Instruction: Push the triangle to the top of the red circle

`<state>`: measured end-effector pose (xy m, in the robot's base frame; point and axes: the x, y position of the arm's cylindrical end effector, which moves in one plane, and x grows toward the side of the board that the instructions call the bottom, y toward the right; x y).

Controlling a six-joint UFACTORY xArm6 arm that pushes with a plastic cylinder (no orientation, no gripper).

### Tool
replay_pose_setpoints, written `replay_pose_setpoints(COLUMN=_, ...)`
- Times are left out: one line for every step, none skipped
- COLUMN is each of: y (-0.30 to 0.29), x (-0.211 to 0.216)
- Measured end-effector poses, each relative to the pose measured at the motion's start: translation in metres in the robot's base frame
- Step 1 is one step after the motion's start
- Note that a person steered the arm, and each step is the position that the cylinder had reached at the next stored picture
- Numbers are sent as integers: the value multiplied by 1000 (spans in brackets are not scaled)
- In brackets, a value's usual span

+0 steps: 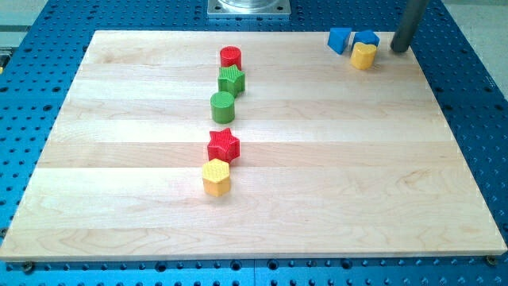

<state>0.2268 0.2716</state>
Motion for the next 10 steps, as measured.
replay_pose_setpoints(y=-30, x=-5)
replay_pose_setpoints(y=-81, x=-5)
replay_pose_setpoints(y=-98, x=-6)
replay_pose_setpoints(y=-107, x=-15)
replay_pose_setpoints(y=-187, x=-14)
replay_pose_setpoints(y=-227, x=-14)
replay_pose_setpoints(y=-260, x=-14)
replay_pose_setpoints(y=-256, x=-15)
replay_pose_setpoints(y=-267, x=-15)
replay_pose_setpoints(y=-278, x=-15)
